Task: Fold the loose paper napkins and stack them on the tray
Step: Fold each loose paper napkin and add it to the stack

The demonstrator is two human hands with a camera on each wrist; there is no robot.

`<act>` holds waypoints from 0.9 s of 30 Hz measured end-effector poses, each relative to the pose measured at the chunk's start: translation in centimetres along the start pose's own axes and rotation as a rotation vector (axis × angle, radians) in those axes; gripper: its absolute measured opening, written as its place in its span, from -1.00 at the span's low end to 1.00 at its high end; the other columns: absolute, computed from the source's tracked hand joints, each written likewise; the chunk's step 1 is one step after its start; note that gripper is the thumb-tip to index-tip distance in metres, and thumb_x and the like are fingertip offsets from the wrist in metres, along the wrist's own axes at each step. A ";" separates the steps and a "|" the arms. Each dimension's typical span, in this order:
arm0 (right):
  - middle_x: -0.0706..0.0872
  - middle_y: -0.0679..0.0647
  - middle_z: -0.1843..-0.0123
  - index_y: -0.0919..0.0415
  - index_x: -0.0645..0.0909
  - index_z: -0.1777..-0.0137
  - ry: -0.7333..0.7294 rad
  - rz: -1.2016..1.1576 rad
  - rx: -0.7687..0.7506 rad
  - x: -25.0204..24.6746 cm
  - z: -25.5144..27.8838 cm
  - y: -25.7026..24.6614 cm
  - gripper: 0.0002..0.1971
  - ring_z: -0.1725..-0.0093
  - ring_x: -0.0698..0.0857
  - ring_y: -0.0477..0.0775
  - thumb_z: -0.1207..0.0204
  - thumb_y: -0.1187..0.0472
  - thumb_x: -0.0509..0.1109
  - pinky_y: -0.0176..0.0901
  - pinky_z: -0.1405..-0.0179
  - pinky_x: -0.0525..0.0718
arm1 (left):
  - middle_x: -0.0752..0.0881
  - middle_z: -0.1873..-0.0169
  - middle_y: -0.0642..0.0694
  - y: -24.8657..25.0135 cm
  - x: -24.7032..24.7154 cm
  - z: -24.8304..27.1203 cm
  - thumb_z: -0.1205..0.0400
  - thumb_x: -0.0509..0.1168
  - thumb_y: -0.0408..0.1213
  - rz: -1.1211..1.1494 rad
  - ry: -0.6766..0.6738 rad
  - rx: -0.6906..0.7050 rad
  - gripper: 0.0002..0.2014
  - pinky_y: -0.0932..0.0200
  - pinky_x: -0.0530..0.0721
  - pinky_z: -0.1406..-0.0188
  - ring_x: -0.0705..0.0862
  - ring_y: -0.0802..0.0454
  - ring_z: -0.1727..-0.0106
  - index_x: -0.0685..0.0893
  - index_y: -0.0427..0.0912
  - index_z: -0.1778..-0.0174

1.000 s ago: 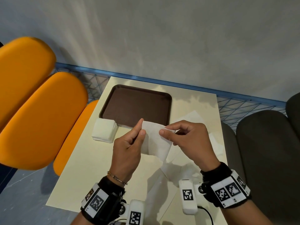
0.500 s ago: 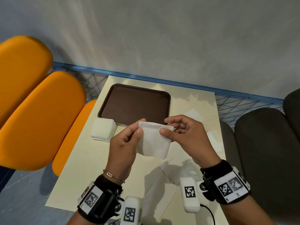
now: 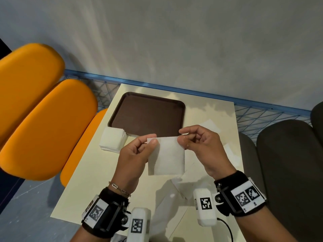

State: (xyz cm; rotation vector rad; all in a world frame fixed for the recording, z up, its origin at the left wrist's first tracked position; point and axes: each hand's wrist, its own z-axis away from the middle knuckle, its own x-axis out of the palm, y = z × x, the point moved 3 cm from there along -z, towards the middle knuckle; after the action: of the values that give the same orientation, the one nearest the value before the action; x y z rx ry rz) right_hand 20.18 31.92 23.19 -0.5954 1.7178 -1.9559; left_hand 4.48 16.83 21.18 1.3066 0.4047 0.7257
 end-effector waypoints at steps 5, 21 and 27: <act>0.82 0.06 0.24 0.06 0.88 -0.09 -0.068 0.059 -0.035 -0.4 0.4 -0.3 -0.76 0.18 0.81 -0.02 -0.53 0.39 0.66 -0.14 0.02 0.82 | 0.86 0.07 0.17 -0.6 0.7 0.7 -0.70 0.45 -0.11 -0.071 0.106 0.078 -0.89 0.30 0.77 0.18 0.75 0.34 0.13 0.88 0.04 -0.03; 0.90 0.12 0.24 0.27 0.87 0.07 -0.228 0.118 0.238 3.9 -0.7 5.0 -0.92 0.32 0.82 0.01 -0.49 0.34 0.71 -0.18 0.20 0.78 | 0.83 0.15 0.22 -3.0 -4.2 -0.6 -0.75 0.40 -0.18 -0.082 0.262 0.088 -0.89 0.15 0.76 0.13 0.72 0.36 0.18 0.84 -0.03 -0.03; 0.84 0.17 0.29 0.10 0.84 0.28 -0.391 0.222 0.304 9.0 -2.5 6.5 -0.81 0.17 0.86 0.07 -0.54 0.34 0.68 0.01 0.02 0.89 | 0.83 0.15 0.15 -3.4 -8.6 -4.3 -0.75 0.42 -0.15 -0.076 0.286 0.059 -0.89 0.41 0.66 0.34 0.71 0.37 0.24 0.83 -0.05 0.01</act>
State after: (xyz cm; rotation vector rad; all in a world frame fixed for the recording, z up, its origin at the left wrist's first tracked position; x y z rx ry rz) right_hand 11.90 27.77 16.60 -0.5987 1.1692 -1.7572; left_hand -3.58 13.75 15.80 1.2387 0.7070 0.8443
